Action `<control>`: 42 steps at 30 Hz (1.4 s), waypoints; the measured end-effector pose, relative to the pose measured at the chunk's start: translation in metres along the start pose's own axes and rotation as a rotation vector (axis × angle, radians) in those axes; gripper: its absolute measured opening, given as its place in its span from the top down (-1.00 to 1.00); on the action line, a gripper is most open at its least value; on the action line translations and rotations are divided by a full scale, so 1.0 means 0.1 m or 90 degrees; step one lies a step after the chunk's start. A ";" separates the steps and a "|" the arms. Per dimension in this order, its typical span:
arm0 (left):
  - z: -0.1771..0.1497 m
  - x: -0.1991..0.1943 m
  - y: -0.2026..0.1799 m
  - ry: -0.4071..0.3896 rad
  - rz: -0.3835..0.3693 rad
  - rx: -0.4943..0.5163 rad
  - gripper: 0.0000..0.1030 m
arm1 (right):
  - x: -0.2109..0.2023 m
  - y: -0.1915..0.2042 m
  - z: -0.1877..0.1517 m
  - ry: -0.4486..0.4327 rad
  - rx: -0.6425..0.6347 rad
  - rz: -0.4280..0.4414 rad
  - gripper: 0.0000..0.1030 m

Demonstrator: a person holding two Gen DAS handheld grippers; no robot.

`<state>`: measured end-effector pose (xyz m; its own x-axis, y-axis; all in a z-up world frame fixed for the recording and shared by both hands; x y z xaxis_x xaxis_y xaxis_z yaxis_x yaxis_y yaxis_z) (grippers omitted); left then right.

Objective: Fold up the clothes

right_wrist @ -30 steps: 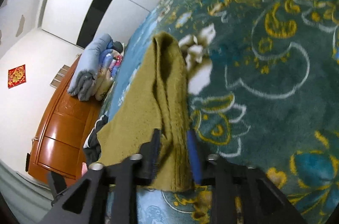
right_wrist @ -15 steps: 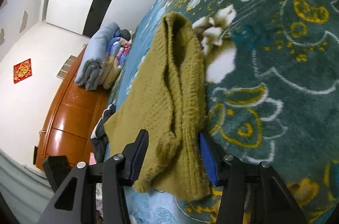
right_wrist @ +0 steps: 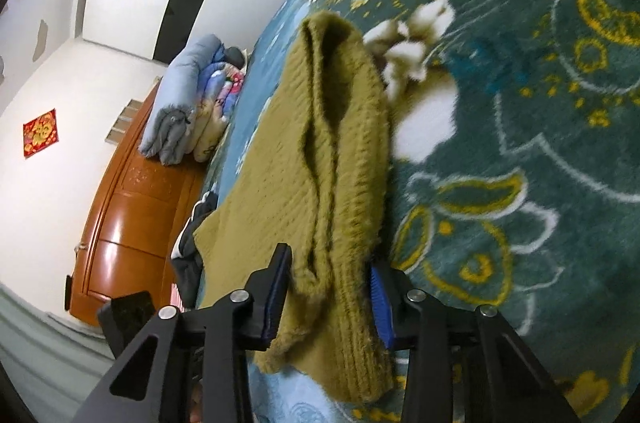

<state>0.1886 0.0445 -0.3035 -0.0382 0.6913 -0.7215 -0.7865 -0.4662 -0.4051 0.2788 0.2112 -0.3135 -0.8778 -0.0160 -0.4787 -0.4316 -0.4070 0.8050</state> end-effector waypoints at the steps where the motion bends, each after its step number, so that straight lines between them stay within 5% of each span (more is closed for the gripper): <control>1: 0.00 0.00 0.00 -0.001 -0.002 -0.001 0.75 | 0.01 0.00 -0.01 0.000 0.002 -0.004 0.32; 8: -0.04 -0.10 0.08 -0.010 -0.046 -0.030 0.75 | 0.06 0.14 0.06 -0.002 -0.002 -0.037 0.44; 13: -0.10 -0.30 0.19 -0.029 -0.075 -0.062 0.74 | 0.15 0.67 0.14 0.000 -0.097 -0.052 0.47; 20: 0.01 -1.05 0.76 -0.148 -0.046 -0.132 0.75 | 0.47 1.88 -0.09 0.033 -0.330 -0.017 0.48; 27: 0.15 -1.71 1.63 -0.253 0.027 -0.232 0.75 | 1.07 2.79 -0.83 0.134 -0.468 0.075 0.48; 31: 0.09 -1.83 1.98 -0.266 0.045 -0.287 0.75 | 1.49 2.91 -1.33 0.221 -0.487 0.093 0.66; 36: -0.01 -1.80 2.11 -0.254 0.038 -0.323 0.75 | 1.83 2.70 -1.80 0.296 -0.495 0.075 0.66; 39: 0.05 -1.73 1.99 -0.246 0.017 -0.306 0.74 | 1.72 2.67 -1.71 0.277 -0.477 0.091 0.67; 42: 0.13 -1.62 1.84 -0.235 -0.021 -0.291 0.40 | 1.54 2.70 -1.42 0.219 -0.450 0.105 0.61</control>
Point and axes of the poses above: each gripper's, at about its wrist camera, not at the fingertips, and x roughly the way its jaws point, y to its left, z to its top, the point moved 9 cm from there along x, roughly the way its jaws point, and after that the axes turned 7 degrees about -y, right-handed, at the moved point
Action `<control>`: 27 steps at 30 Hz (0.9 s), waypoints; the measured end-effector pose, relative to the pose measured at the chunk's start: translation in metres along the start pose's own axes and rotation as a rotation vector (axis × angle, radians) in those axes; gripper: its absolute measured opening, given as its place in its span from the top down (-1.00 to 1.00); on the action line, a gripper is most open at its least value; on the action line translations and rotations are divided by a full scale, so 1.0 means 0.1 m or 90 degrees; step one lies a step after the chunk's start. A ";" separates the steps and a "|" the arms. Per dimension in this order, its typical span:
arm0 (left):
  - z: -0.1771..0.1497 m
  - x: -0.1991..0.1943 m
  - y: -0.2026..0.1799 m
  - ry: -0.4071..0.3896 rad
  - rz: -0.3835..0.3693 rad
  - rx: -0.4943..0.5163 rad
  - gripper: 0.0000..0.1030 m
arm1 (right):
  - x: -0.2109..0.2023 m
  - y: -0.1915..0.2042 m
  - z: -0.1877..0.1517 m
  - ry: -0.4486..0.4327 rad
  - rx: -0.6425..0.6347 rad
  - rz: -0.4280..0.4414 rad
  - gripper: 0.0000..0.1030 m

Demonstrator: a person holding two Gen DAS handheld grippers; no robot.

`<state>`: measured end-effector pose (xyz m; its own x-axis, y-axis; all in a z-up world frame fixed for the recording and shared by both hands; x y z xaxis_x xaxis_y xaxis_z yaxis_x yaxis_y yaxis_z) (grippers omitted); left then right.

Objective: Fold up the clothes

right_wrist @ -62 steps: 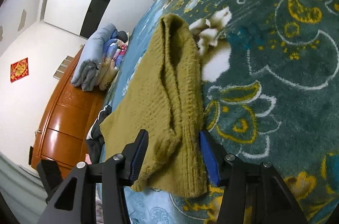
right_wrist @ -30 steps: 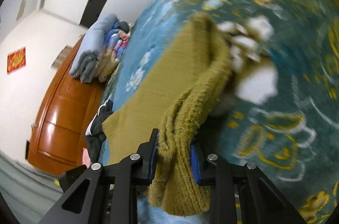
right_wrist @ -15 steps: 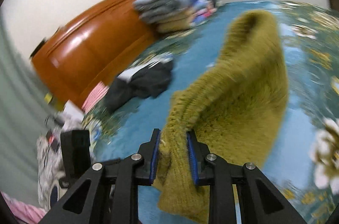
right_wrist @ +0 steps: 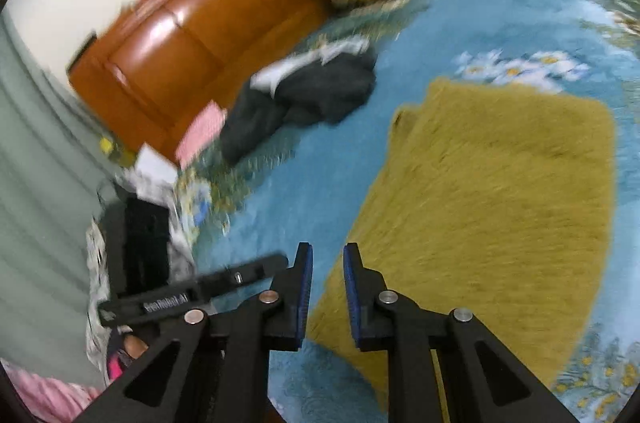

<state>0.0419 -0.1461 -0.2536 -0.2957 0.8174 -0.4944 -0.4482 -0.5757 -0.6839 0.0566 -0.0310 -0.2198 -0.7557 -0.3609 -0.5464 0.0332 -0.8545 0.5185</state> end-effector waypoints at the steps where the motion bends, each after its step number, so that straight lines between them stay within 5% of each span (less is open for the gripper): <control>1: -0.01 0.04 -0.05 0.006 -0.010 0.003 0.23 | -0.11 -0.05 0.06 -0.025 0.007 -0.005 0.61; 11: -0.12 0.47 -0.26 0.067 -0.001 0.019 0.11 | -0.64 -1.09 -0.31 -0.115 0.193 -0.058 0.61; 16: -0.14 0.58 -0.22 0.099 0.020 0.007 0.10 | -0.63 -1.23 -0.37 -0.128 0.223 -0.049 0.61; 23: -0.11 0.74 -0.18 0.117 -0.045 -0.092 0.06 | -0.66 -1.35 -0.44 -0.135 0.247 -0.033 0.61; 27: -0.09 0.78 -0.30 0.101 -0.023 -0.064 0.23 | -0.69 -1.45 -0.49 -0.137 0.265 -0.037 0.61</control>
<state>0.0401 -0.0648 -0.2765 -0.1411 0.8288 -0.5414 -0.3676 -0.5517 -0.7487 0.1359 0.0991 -0.2898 -0.8683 -0.1933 -0.4568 -0.2457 -0.6324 0.7346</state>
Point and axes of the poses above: each gripper's, at about its wrist camera, not at the fingertips, and x roughly the way its jaws point, y to its left, z to its top, the point moved 9 cm from there along x, roughly the way its jaws point, and after that the axes turned 7 degrees about -y, right-handed, at the moved point
